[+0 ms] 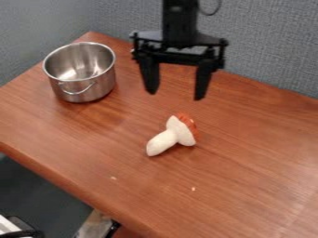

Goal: Put the mushroom in the metal pot

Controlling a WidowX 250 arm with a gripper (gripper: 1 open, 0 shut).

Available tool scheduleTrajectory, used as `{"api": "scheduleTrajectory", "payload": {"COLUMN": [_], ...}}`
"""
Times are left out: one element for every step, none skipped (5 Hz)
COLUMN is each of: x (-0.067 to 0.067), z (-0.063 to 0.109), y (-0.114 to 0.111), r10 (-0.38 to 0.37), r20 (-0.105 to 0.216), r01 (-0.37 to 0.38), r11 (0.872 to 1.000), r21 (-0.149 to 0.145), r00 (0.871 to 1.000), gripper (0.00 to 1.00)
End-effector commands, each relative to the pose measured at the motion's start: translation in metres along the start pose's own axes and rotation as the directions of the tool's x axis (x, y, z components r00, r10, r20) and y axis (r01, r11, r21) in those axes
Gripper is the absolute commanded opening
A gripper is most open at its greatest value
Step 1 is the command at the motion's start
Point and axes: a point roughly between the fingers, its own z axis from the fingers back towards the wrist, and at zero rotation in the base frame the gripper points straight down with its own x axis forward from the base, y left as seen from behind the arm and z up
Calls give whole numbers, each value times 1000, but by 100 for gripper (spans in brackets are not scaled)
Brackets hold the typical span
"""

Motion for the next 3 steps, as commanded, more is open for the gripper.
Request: {"api": "scheduleTrajectory", "payload": {"x": [-12,-23,-15], "z": [19,25,26], "y": [0,-11,-9], "r10": [17,2,75], "r20": [61,80,84], "r01": [-14,4,-71], "r11": [999,998,996], "r21": [-45,-67,-53], "r00": [998,997,994], "gripper": [100,100,100]}}
